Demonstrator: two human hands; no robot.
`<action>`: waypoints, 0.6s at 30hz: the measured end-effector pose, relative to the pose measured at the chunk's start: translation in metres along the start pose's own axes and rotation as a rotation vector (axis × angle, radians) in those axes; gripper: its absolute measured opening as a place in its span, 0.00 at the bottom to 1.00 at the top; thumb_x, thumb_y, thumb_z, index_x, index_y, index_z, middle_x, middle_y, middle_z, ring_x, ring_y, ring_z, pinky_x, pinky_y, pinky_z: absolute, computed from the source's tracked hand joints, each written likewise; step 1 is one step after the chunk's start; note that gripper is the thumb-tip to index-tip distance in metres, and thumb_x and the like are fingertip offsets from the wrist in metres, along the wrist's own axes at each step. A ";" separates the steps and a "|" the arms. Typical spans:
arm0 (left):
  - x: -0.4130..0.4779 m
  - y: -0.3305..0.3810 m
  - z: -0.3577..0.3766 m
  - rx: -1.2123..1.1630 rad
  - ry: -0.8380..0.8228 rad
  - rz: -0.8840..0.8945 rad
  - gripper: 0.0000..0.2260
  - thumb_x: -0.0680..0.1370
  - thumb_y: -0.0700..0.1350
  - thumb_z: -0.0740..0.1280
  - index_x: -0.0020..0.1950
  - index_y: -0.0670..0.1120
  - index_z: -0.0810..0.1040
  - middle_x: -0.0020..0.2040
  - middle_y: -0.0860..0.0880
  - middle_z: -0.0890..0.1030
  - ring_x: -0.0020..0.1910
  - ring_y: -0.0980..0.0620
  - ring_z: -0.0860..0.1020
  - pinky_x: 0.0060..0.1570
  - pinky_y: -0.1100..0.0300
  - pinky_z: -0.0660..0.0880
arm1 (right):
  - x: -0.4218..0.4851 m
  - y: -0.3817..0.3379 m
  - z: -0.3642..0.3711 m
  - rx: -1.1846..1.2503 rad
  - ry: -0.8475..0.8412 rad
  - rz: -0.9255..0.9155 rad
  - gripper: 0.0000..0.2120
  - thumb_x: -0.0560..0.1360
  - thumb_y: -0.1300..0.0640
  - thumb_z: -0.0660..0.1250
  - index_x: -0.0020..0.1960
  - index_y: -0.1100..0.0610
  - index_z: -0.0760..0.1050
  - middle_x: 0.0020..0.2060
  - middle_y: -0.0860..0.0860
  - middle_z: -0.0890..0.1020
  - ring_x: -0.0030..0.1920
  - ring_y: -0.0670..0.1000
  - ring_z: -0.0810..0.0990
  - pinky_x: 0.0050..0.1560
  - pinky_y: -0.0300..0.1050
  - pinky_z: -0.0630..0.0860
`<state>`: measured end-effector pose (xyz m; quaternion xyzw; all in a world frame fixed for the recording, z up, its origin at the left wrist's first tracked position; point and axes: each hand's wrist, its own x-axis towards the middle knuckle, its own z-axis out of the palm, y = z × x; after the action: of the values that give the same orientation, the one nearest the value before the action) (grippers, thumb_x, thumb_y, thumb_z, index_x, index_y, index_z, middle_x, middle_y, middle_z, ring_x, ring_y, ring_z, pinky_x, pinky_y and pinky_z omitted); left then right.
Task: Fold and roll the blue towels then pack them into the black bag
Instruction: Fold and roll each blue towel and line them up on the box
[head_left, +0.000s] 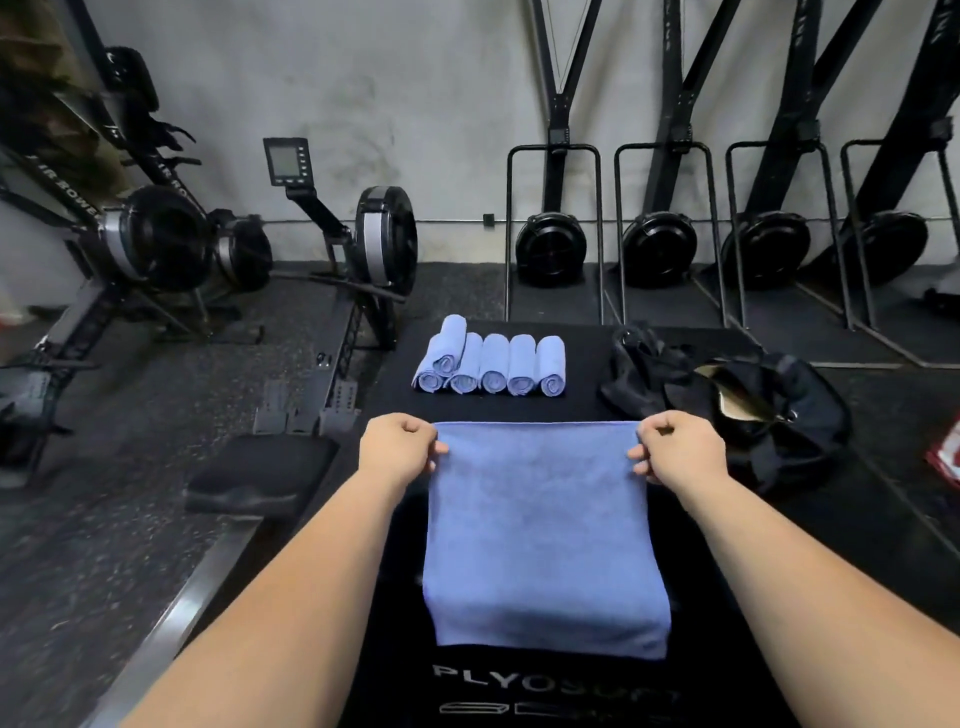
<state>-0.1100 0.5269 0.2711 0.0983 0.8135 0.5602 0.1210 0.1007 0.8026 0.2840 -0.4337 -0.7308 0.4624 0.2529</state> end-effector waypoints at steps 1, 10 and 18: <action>0.004 -0.001 0.007 -0.064 0.018 -0.032 0.08 0.74 0.37 0.64 0.42 0.39 0.83 0.37 0.47 0.87 0.30 0.47 0.80 0.40 0.53 0.78 | 0.004 0.000 0.005 0.076 0.014 0.030 0.08 0.78 0.60 0.64 0.44 0.56 0.81 0.32 0.53 0.86 0.29 0.55 0.85 0.45 0.59 0.86; 0.036 -0.032 0.048 -0.133 -0.037 -0.049 0.13 0.76 0.40 0.68 0.58 0.52 0.81 0.51 0.57 0.88 0.52 0.52 0.86 0.62 0.46 0.81 | 0.029 0.023 0.047 0.003 -0.040 0.009 0.08 0.79 0.56 0.64 0.55 0.50 0.78 0.46 0.45 0.87 0.47 0.50 0.86 0.56 0.54 0.82; 0.017 -0.058 0.092 0.580 -0.232 0.293 0.35 0.80 0.59 0.66 0.81 0.47 0.58 0.78 0.51 0.69 0.76 0.45 0.68 0.73 0.51 0.66 | 0.029 0.063 0.101 -0.505 -0.344 -0.202 0.39 0.83 0.36 0.58 0.86 0.52 0.47 0.85 0.51 0.51 0.84 0.52 0.50 0.82 0.54 0.53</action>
<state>-0.0992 0.5933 0.1840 0.3075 0.8969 0.3023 0.0981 0.0338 0.7943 0.1816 -0.3236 -0.8939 0.3054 0.0547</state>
